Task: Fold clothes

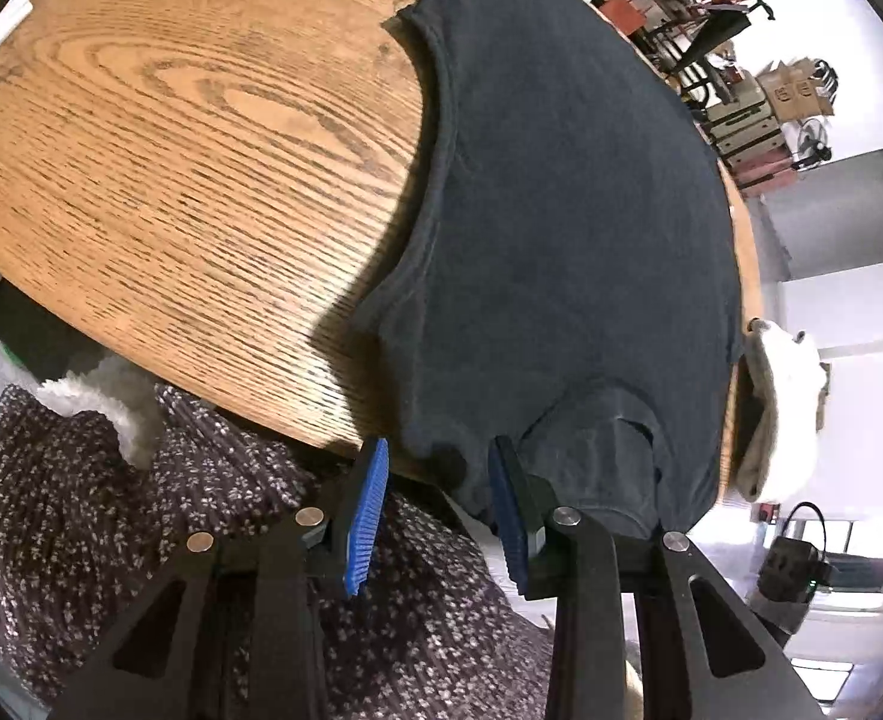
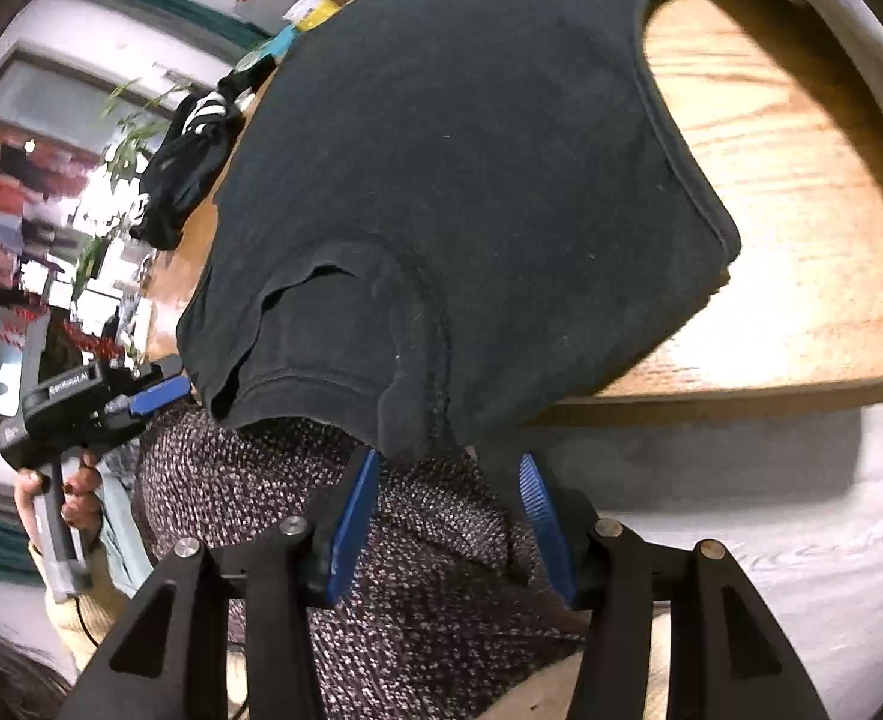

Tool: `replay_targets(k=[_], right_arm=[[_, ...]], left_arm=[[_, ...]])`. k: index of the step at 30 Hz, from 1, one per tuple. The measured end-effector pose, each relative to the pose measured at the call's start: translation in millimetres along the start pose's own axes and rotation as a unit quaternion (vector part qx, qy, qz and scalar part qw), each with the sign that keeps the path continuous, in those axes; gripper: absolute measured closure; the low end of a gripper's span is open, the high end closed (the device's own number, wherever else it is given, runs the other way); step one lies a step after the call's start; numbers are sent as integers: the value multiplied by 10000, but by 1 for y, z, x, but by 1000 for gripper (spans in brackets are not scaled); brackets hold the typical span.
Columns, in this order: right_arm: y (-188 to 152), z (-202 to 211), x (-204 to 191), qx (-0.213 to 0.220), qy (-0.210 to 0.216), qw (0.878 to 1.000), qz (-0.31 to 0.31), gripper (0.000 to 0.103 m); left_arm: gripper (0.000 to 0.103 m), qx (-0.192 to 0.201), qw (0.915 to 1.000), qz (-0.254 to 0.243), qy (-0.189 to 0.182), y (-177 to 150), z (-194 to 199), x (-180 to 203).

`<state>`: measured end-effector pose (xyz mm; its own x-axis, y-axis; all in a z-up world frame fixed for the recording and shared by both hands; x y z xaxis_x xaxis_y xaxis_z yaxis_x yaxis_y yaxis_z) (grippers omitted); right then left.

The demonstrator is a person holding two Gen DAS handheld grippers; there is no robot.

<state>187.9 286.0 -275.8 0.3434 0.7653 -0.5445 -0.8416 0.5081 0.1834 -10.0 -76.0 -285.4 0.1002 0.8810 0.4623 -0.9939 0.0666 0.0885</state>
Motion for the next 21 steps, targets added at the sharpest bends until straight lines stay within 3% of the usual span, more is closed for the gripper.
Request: replay_targets(k=[6, 13, 17, 21], right_arm=[[2, 3, -5, 41, -18, 10000, 11, 50], [10, 23, -22, 446, -611, 9924, 967, 50], [4, 11, -9, 167, -310, 9986, 393, 52], [2, 9, 5, 158, -156, 9997, -117, 53]], left_arm=[[67, 198, 9995, 67, 233, -2, 14, -12], [67, 141, 9996, 212, 150, -1, 16, -28], [67, 94, 9996, 273, -13, -3, 11, -31], [67, 186, 9996, 193, 49, -5, 14, -35]])
Point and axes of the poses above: each gripper's, at about its wrist camera, not at the fingertips, and z roughly against the way its jaws point, x to its right, y to its top, the point moved 7 cm from there along -z, roughly the way its jaws point, and after that the axes turned 1 degree about z, right-handed, at the moved point
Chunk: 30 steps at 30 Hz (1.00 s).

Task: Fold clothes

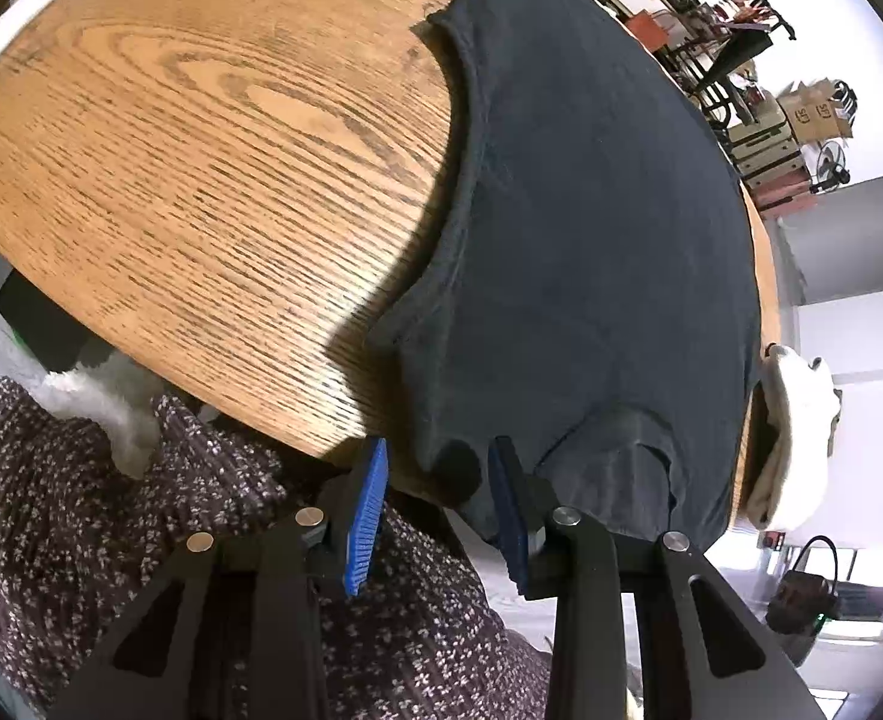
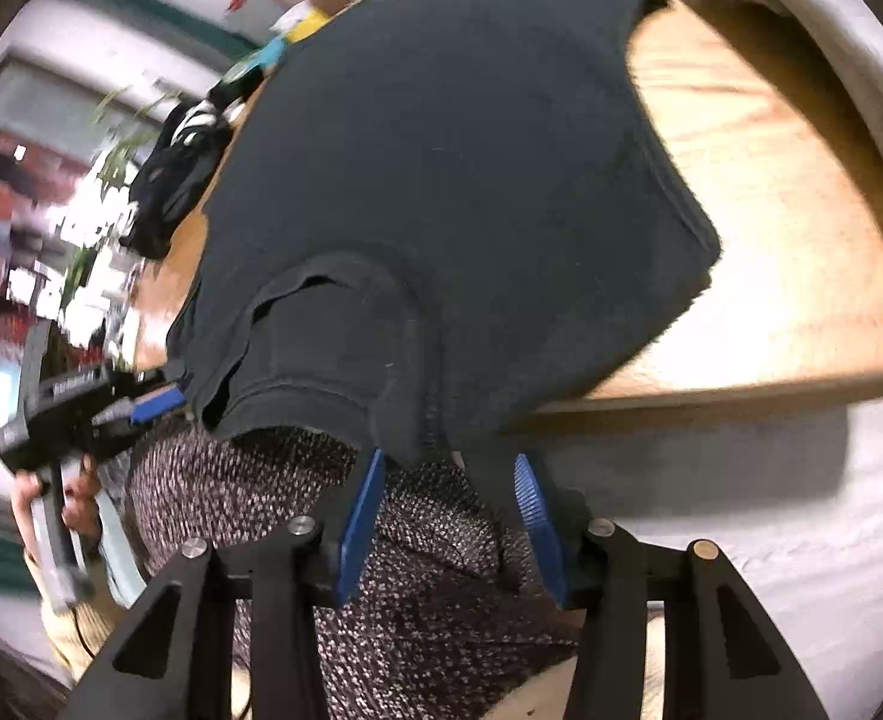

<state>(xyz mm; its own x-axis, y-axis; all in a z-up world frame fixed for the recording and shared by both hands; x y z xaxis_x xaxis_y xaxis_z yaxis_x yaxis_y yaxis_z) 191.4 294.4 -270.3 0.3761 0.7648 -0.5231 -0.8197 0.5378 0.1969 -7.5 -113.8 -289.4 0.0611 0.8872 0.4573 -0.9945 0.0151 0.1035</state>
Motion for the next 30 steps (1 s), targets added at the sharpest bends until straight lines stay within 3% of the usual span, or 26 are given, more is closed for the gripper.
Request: replay_targets(k=[4, 11, 13, 16, 18, 23, 30], right_arm=[[5, 8, 0, 139, 137, 9993, -327, 53], [7, 5, -3, 247, -70, 9979, -601, 55], [7, 2, -7, 245, -161, 9983, -499, 60], [7, 1, -13, 267, -439, 9985, -205, 79], [8, 4, -19, 332, -660, 9972, 97, 87], [13, 13, -32, 457, -830, 9944, 472, 89], [36, 31, -44, 705, -712, 9931, 604, 89]], left_arm=[[67, 85, 9999, -118, -55, -2, 4, -4], [68, 246, 9993, -285, -77, -7, 11, -15], [72, 323, 9988, -365, -70, -9, 13, -18], [87, 406, 9979, -512, 31, -6, 20, -27], [94, 458, 9969, -635, 117, -13, 20, -24], [99, 477, 9960, -735, 195, -25, 28, -17], [99, 641, 9954, -715, -40, -5, 40, 14]])
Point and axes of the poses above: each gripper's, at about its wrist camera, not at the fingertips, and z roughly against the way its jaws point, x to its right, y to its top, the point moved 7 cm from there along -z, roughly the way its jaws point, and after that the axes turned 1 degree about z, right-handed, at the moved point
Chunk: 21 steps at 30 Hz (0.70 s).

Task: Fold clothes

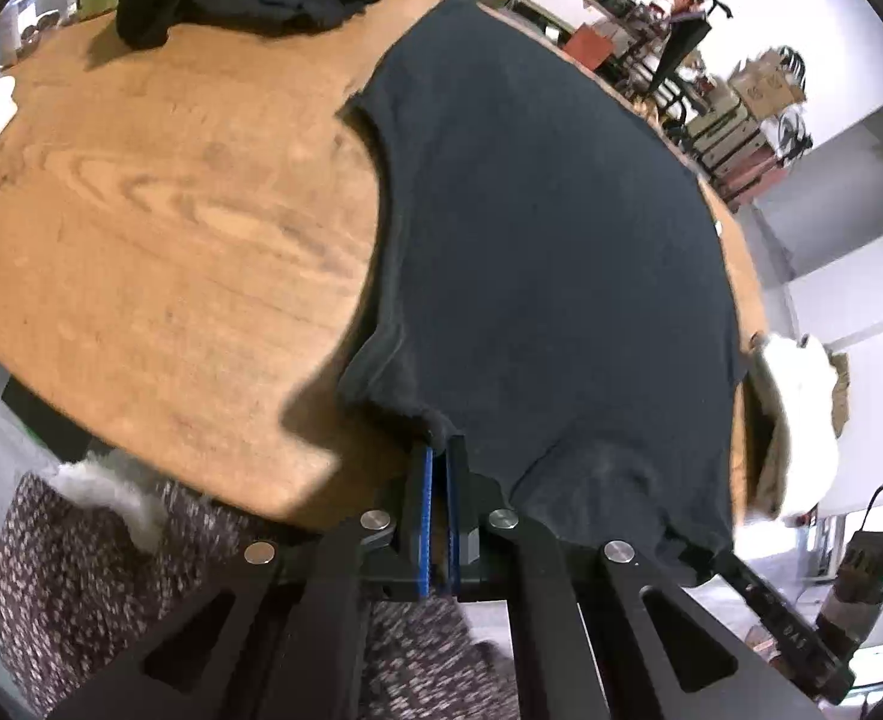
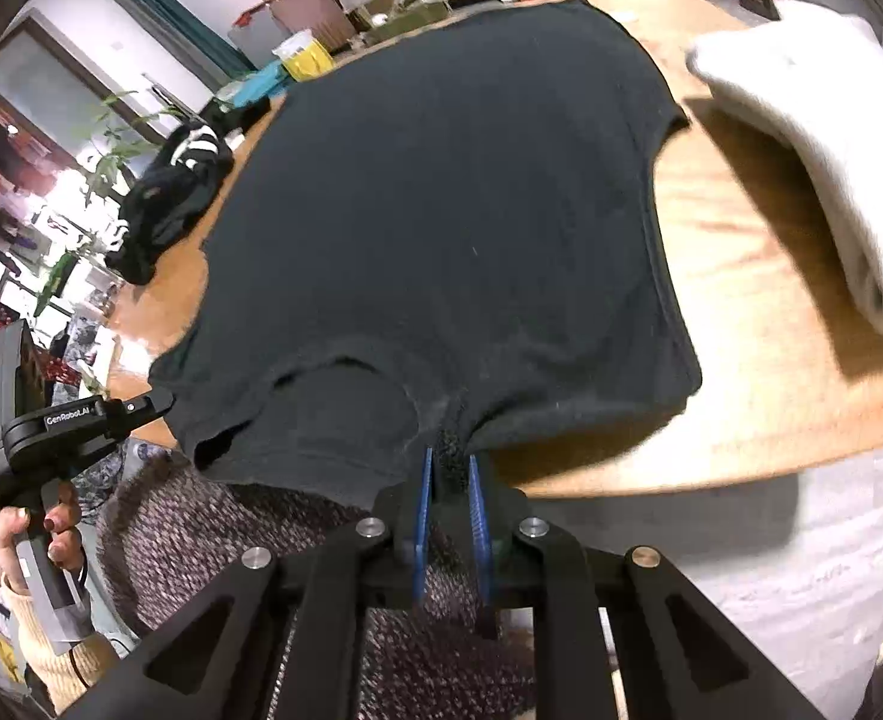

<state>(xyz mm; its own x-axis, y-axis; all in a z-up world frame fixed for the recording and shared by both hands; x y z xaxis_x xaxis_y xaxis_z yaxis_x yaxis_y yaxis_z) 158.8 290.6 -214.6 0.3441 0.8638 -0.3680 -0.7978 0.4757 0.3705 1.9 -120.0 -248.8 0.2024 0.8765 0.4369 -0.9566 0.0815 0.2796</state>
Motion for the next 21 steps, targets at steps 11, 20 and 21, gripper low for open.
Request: replay_targets(k=[11, 20, 21], right_arm=[[62, -6, 16, 398, -126, 9991, -119, 90], [100, -51, 45, 397, -216, 9972, -601, 89], [102, -54, 45, 390, -227, 9971, -606, 89]], left_arm=[[99, 68, 9999, 66, 105, 89, -59, 78], [99, -18, 9996, 57, 273, 135, -110, 91], [100, -44, 9995, 63, 296, 136, -114, 90]])
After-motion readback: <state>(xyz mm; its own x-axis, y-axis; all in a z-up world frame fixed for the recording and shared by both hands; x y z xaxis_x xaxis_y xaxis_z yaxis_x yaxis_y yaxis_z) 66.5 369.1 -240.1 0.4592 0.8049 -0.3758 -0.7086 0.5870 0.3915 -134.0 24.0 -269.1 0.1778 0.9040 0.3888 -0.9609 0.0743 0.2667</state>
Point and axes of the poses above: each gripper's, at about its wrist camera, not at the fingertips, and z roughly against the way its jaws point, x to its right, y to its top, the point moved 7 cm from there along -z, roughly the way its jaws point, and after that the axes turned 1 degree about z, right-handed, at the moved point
